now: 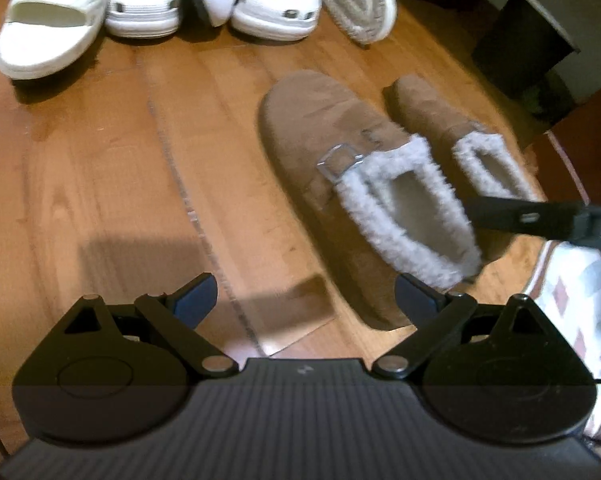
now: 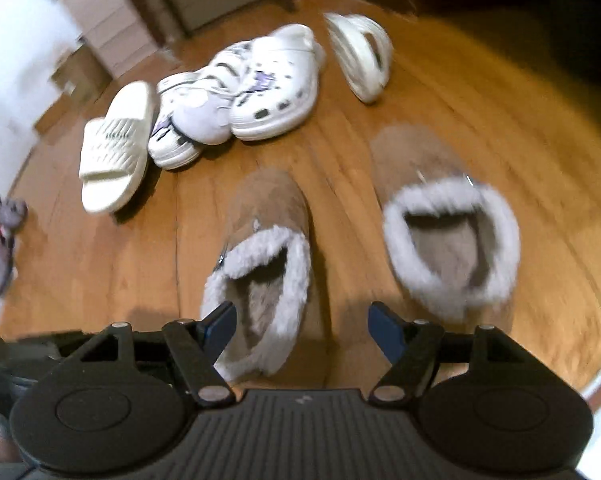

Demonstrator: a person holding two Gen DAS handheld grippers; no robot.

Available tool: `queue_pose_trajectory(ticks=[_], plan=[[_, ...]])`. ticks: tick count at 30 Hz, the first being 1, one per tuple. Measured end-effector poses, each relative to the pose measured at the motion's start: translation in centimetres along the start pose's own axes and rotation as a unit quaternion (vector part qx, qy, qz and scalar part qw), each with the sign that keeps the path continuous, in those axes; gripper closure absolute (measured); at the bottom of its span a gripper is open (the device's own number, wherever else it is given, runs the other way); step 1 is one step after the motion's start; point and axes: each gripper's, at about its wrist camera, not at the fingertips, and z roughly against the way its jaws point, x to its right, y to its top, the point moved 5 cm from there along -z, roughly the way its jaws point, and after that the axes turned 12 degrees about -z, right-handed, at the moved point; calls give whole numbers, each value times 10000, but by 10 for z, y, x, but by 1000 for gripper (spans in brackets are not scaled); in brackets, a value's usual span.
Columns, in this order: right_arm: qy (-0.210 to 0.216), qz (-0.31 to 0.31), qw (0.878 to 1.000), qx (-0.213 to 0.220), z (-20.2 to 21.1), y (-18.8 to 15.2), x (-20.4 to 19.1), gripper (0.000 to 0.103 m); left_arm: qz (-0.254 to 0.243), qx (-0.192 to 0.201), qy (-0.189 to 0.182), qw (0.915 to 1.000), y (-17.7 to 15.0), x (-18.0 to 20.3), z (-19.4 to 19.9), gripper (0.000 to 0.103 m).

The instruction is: Organize scattered shoes

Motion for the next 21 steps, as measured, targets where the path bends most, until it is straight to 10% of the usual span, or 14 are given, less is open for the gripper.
queue_pose_trajectory(ticks=[6, 10, 21], plan=[[-188, 176, 9994, -239, -57, -6, 11, 48, -33, -174, 187, 9997, -8, 0, -7, 6], [-155, 246, 9989, -360, -76, -4, 6, 83, 78, -219, 126, 9997, -9, -3, -11, 6], [-193, -244, 9995, -13, -42, 27, 11, 93, 311, -424, 143, 9985, -19, -8, -14, 6]])
